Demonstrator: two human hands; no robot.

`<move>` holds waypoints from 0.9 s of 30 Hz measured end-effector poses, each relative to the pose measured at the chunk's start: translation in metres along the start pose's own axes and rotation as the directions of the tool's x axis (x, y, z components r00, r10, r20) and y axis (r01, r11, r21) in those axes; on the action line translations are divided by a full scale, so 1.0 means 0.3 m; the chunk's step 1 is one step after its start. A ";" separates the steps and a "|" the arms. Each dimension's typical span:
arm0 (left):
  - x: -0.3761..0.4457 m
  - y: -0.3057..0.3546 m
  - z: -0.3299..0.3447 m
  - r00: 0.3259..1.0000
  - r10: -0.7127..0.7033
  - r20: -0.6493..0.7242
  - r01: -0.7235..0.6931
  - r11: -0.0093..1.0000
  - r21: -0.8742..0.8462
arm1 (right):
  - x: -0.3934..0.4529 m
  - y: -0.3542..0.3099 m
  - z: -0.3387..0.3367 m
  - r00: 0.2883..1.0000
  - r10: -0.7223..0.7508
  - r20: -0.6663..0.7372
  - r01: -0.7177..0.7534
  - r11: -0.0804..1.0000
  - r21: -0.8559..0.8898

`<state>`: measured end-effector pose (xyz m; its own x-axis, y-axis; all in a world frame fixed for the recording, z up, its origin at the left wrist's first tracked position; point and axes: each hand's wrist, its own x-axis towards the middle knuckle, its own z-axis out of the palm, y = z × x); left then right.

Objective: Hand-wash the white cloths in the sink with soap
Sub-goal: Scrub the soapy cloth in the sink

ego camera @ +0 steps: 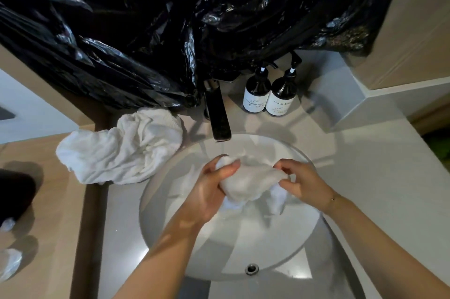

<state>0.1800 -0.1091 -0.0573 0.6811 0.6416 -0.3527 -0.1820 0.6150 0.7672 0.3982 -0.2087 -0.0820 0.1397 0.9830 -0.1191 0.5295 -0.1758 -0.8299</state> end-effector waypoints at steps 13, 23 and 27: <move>0.040 -0.194 -0.282 0.772 0.158 -0.615 0.492 0.465 0.736 | 0.056 0.103 0.276 0.914 0.342 0.218 -0.366 0.927 0.081; 0.159 -0.420 -0.340 0.887 0.398 -0.235 0.296 -0.099 0.950 | 0.135 0.105 0.590 0.924 0.341 -0.174 -0.379 0.878 -0.292; 0.202 -0.440 -0.368 0.869 0.391 -0.302 0.356 -0.071 0.932 | 0.195 0.156 0.654 0.877 0.360 -0.318 -0.451 0.846 -0.285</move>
<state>0.1670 -0.1008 -0.2391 0.3064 0.9369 -0.1685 0.9163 -0.2424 0.3188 0.2670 -0.1489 -0.2347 0.5792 0.7820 -0.2303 0.6232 -0.6068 -0.4933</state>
